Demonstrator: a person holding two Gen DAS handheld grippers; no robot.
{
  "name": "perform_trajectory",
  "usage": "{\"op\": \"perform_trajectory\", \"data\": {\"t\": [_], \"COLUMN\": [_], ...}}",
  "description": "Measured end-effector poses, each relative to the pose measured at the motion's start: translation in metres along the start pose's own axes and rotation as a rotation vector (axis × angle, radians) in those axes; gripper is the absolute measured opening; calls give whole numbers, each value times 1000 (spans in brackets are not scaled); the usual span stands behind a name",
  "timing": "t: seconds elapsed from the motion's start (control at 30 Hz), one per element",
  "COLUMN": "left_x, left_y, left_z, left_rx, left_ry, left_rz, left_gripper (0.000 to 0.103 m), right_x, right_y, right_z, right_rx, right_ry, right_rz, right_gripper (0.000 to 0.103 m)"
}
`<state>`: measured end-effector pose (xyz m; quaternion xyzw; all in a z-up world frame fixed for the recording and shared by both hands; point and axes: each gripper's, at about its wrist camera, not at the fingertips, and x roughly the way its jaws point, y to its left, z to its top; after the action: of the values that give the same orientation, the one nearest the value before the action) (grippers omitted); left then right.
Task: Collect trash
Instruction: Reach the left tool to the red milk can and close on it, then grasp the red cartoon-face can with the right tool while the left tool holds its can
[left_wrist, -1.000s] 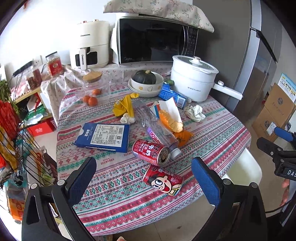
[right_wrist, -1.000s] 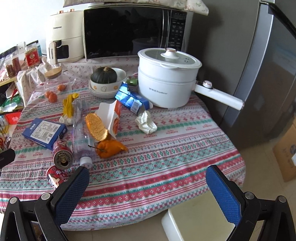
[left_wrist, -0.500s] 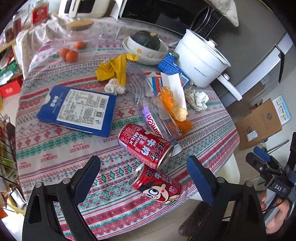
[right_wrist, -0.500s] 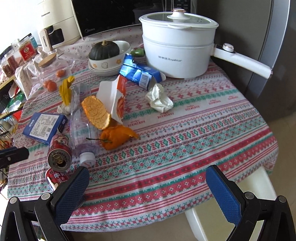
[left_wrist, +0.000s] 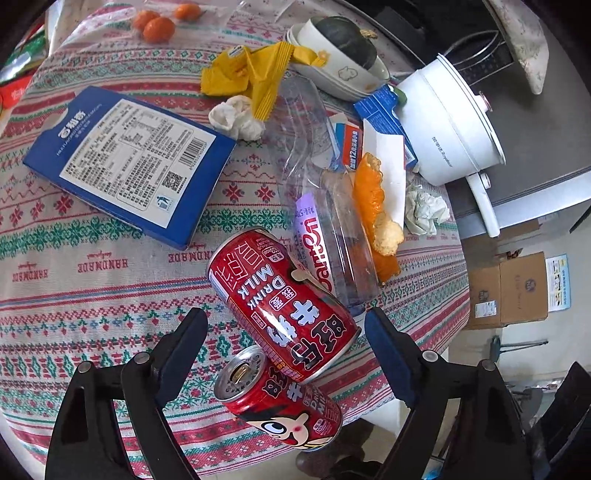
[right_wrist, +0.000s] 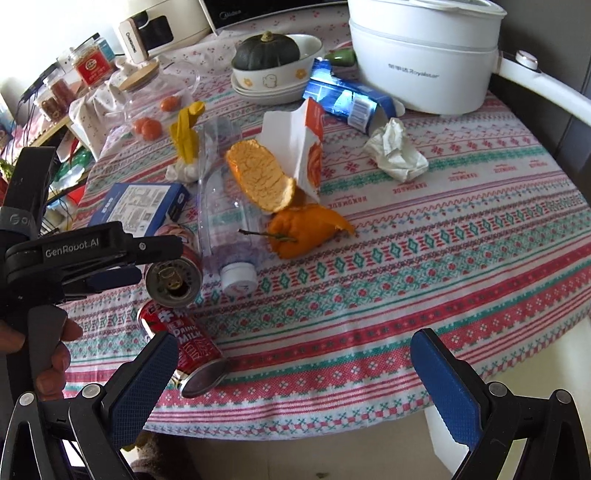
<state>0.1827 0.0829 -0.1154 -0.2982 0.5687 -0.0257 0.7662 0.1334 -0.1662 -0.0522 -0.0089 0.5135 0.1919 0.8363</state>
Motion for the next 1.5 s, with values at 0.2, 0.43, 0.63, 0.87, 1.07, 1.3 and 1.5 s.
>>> {"op": "perform_trajectory", "data": {"t": [0.2,0.43,0.63,0.87,1.07,1.3,1.5], "left_x": [16,26,7,-28,-71,-103,-113], "left_y": [10,17,19,13,26,73,105], "left_z": [3,2,4,-2,-22,-44,-48], "left_rx": [-96,-128,-94,-13,91,129,91], "left_ry": [41,43,-10,-69,-129,-172,-183], "left_rz": [-59,-74,-90,-116,-83,5,13], "left_gripper": [80,61,60,60,60,60,60], "right_x": [4,2,0,-1,14,49,76], "right_y": [-15,-27,-26,-12,18,61,88], "right_z": [-4,-9,-14,-14,-13,-19,-21], "right_rx": [25,35,12,-51,-132,-225,-271], "right_ry": [18,25,24,11,31,116,157], "right_rz": [-37,-72,-82,-49,11,63,111], "right_gripper": [103,103,103,100,95,84,77]}}
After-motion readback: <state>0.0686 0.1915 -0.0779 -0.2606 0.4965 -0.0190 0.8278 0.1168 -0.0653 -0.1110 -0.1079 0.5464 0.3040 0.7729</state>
